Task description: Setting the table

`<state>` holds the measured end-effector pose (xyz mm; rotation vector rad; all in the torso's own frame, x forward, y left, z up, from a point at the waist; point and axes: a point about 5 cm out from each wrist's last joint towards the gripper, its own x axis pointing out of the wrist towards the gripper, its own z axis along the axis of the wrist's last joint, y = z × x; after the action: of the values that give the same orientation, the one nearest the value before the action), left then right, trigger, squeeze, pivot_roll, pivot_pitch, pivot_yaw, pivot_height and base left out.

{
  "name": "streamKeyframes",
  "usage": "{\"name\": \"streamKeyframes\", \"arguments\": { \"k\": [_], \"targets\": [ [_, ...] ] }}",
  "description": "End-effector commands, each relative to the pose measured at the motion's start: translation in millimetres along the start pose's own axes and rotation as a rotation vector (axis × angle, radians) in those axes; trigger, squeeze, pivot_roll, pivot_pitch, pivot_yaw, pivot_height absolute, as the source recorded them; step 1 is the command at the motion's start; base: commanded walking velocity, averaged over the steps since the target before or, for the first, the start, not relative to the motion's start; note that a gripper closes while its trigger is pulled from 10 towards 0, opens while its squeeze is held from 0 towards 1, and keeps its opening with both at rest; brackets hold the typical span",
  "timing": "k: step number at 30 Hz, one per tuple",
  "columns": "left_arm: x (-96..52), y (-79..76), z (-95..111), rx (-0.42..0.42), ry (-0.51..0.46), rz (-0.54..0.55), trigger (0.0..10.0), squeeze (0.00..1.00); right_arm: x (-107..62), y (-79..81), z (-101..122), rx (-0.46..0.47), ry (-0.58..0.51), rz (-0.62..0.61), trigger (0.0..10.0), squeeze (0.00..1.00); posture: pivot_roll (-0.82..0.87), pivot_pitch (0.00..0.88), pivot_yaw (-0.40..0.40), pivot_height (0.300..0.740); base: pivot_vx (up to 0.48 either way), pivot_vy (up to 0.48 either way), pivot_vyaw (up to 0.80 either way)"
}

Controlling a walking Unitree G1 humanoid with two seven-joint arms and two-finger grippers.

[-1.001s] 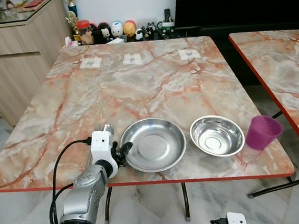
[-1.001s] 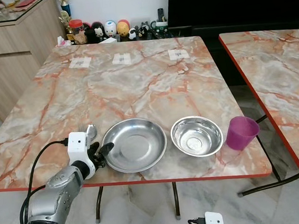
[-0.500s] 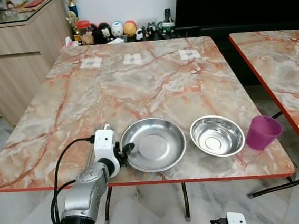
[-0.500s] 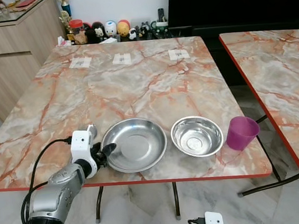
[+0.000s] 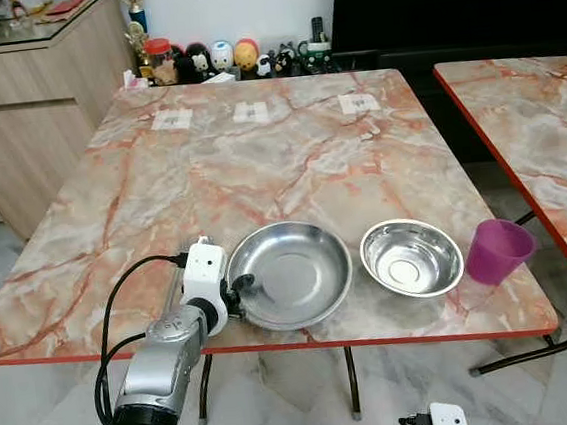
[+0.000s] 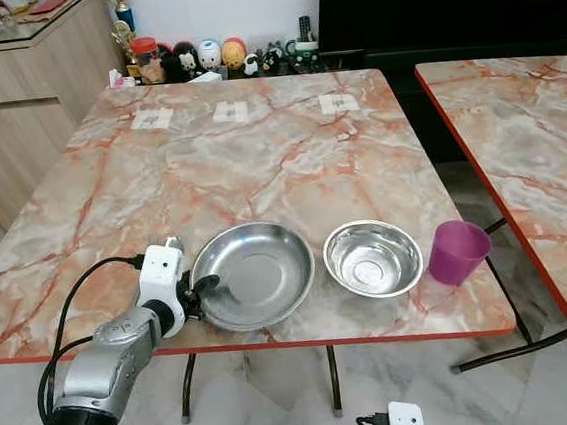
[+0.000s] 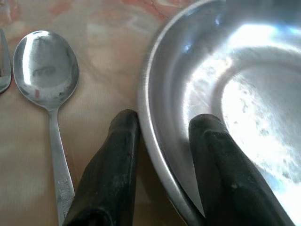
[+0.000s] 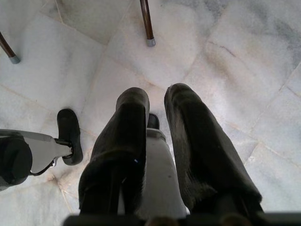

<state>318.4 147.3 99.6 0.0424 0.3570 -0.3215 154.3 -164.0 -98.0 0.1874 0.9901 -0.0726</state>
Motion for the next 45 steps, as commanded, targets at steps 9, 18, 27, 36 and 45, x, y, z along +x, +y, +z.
{"name": "streamKeyframes", "arguments": {
  "k": [9, 18, 27, 36, 45],
  "targets": [
    [-1.1, 0.6, 5, 0.060, 0.010, -0.005, 0.0, 0.00, 0.3, 0.3, 1, 0.000, 0.004, 0.000, 10.0, 0.00, 0.22, 0.028, -0.044, 0.740, 0.000, 0.000, 0.00],
    [-1.3, -2.5, 8, 0.129, 0.024, -0.035, 0.0, 0.00, 0.3, 0.3, 1, 0.001, 0.004, -0.001, 10.0, 0.00, 0.23, 0.027, -0.043, 0.740, 0.000, 0.000, 0.00],
    [-2.4, -2.2, 7, 0.115, 0.014, -0.028, 0.0, 0.00, 0.3, 0.7, 1, -0.001, 0.005, 0.000, 10.0, 0.00, 0.23, 0.027, -0.044, 0.740, 0.000, 0.000, 0.00],
    [-10.5, 11.4, 3, -0.169, -0.071, 0.027, 0.0, 0.00, 0.1, -1.2, 1, -0.007, 0.006, -0.003, 10.0, 0.00, 0.22, 0.013, -0.055, 0.740, 0.000, 0.000, 0.00],
    [-23.2, 22.2, -4, -0.406, -0.143, 0.052, 0.0, 0.00, -0.3, -4.9, 1, -0.021, 0.007, -0.008, 10.0, 0.00, 0.21, 0.000, -0.072, 0.740, 0.000, 0.000, 0.00]
  ]
}}
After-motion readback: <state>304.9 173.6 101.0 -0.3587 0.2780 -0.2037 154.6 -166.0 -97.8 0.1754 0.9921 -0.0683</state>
